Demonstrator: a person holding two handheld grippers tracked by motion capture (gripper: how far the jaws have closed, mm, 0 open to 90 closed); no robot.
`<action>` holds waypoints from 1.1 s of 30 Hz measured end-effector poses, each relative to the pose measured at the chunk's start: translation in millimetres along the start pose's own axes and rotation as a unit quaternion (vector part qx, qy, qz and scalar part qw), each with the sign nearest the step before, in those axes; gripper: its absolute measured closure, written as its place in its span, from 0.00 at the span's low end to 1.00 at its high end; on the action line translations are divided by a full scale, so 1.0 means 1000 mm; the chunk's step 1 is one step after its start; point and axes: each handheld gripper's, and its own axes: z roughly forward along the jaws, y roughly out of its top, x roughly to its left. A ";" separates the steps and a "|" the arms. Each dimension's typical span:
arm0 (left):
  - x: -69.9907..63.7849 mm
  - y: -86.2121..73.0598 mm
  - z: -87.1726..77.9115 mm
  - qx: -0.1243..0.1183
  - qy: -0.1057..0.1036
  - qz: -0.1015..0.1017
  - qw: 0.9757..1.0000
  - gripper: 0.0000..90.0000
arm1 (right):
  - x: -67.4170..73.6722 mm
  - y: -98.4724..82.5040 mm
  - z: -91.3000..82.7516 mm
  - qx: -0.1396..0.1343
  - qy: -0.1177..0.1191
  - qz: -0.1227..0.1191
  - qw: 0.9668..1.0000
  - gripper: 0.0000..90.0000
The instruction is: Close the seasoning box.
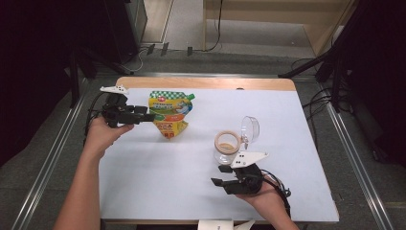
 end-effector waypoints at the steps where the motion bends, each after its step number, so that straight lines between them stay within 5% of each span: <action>1: 0.000 0.001 0.004 0.001 -0.003 0.003 1.000 0.45 | 0.000 0.000 0.001 -0.002 0.001 -0.002 1.000 0.55; 9: -0.005 0.005 0.034 -0.004 -0.022 -0.002 1.000 0.54 | 0.005 0.011 0.026 -0.005 0.026 -0.018 0.999 0.57; 15: -0.014 0.004 0.048 0.000 -0.011 0.011 1.000 0.79 | 0.014 0.025 0.050 -0.007 0.039 -0.035 0.999 0.55; 20: -0.021 0.004 0.046 -0.002 -0.003 0.029 1.000 0.98 | 0.017 0.035 0.068 -0.024 0.046 -0.031 0.998 0.55; 25: -0.032 0.008 0.042 0.013 -0.002 0.040 0.999 1.00 | 0.014 0.031 0.070 -0.021 0.036 -0.023 0.999 0.55; 33: -0.066 0.023 0.021 0.037 -0.047 0.038 0.997 1.00 | 0.007 0.026 0.066 -0.036 0.012 -0.013 0.999 0.55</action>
